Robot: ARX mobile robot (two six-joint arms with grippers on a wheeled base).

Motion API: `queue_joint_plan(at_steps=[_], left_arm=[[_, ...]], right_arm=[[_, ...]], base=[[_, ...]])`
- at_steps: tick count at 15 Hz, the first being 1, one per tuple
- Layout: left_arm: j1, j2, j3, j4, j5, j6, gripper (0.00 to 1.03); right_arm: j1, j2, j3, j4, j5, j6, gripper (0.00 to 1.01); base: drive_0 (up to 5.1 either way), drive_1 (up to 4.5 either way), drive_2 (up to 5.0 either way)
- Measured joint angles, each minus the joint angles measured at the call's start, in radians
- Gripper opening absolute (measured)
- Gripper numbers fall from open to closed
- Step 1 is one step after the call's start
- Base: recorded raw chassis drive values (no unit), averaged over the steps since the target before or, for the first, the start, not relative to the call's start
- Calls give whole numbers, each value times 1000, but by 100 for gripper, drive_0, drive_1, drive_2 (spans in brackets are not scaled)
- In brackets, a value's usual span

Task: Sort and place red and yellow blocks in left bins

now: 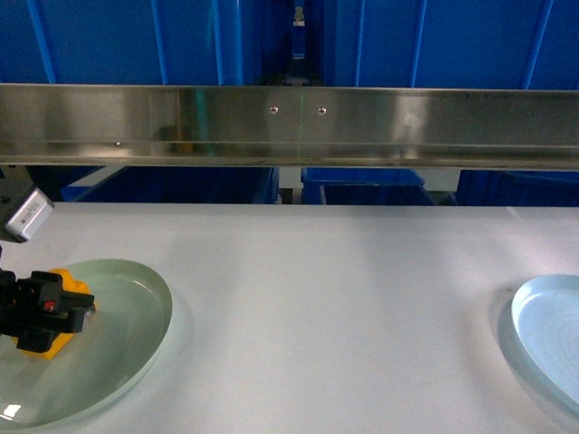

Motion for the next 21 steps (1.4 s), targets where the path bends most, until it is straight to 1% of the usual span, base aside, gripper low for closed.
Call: queue_joint_plan(at_steps=[3, 4, 5, 7, 10, 11, 13, 16, 19, 21], left_arm=[[20, -102, 24, -8, 3, -22, 27], [34, -161, 34, -28, 3, -35, 27], [47, -227, 41, -72, 12, -60, 27], [68, -352, 34, -110, 10, -92, 27], [99, -526, 16, -175, -3, -127, 27], [101, -570, 16, -194, -9, -137, 27], [87, -621, 17, -204, -26, -154, 27], [51, -625, 17, -190, -43, -153, 27], [50, -608, 17, -182, -42, -151, 27], [60, -588, 18, -178, -38, -151, 27]], right_arm=[[0, 0, 0, 0, 0, 0, 28], [0, 0, 0, 0, 0, 0, 28], [0, 0, 0, 0, 0, 0, 28], [0, 0, 0, 0, 0, 0, 28], [0, 0, 0, 0, 0, 0, 28], [0, 0, 0, 0, 0, 0, 28], [0, 0, 0, 0, 0, 0, 28], [0, 0, 0, 0, 0, 0, 28], [0, 0, 0, 0, 0, 0, 28], [0, 0, 0, 0, 0, 0, 28]], base=[[0, 0, 0], [0, 0, 0], [0, 0, 0], [0, 0, 0], [0, 0, 0], [0, 0, 0], [0, 0, 0], [0, 0, 0], [0, 0, 0], [0, 0, 0]])
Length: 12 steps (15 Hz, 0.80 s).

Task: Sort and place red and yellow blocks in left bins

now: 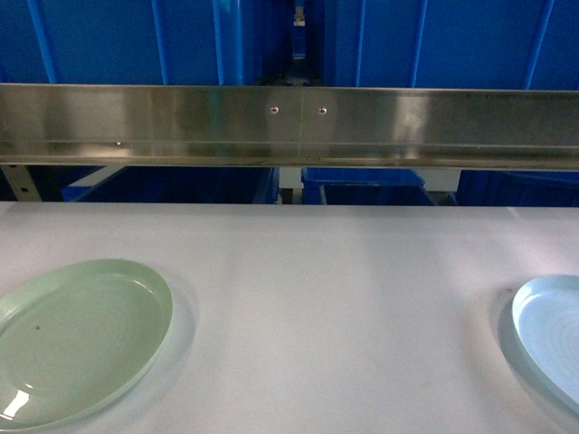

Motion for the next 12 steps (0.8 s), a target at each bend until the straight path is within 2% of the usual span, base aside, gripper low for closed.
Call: queue_joint_plan(at_steps=[3, 10, 12], left_arm=[[-3, 8, 10, 30, 23, 3, 27], [-5, 10, 10, 28, 26, 18, 27], [-5, 17, 11, 24, 26, 18, 27]], right_arm=[[0, 0, 0, 0, 0, 0, 28], [0, 0, 0, 0, 0, 0, 28], [0, 2, -1, -3, 0, 0, 28]], base=[[0, 0, 0], [0, 0, 0], [-2, -424, 421]])
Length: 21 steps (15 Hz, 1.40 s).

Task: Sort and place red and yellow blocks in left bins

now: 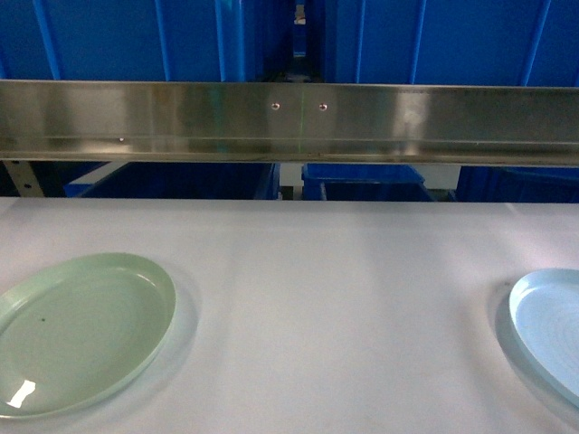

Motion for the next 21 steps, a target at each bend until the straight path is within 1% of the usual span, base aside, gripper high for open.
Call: queue_joint_plan(at_steps=[3, 5, 8, 15, 17, 19, 21], left_arm=[[0, 0, 0, 3, 0, 0, 27], [-1, -1, 0, 1, 0, 0, 27], [-6, -7, 2, 4, 8, 0, 27], [-2, -6, 2, 5, 5, 0, 27], [-2, -6, 2, 3, 5, 0, 27], [8, -5, 2, 2, -3, 0, 27], [1, -5, 2, 8, 0, 0, 27]], right_arm=[[0, -2, 0, 2, 0, 0, 28], [0, -3, 0, 3, 0, 0, 28], [-7, -8, 0, 1, 8, 0, 28], [-5, -9, 0, 3, 4, 0, 28], [-5, -9, 0, 4, 4, 0, 28], [2, -9, 0, 7, 0, 0, 28], [0, -7, 0, 1, 0, 0, 28]], base=[[-3, -428, 423], [-126, -219, 349], [-451, 115, 381], [-481, 178, 319], [-265, 142, 142], [0, 0, 0], [-198, 95, 95]])
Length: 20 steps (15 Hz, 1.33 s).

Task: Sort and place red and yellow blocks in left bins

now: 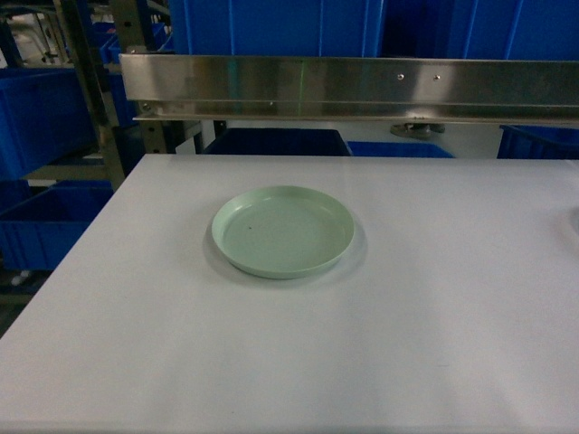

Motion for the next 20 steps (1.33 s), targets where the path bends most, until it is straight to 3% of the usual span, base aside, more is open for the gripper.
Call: queue_joint_plan(at_steps=[4, 6, 20], left_arm=[[7, 3, 2, -3, -5, 0, 27], [-11, 2, 2, 1, 12, 0, 27], [-1, 0, 2, -3, 3, 0, 27]], right_arm=[[2, 0, 0, 2, -3, 0, 28], [-8, 0, 0, -2, 6, 0, 28], [-5, 0, 0, 2, 3, 0, 28]], base=[[0, 0, 0], [-484, 262, 262], [-492, 249, 249]])
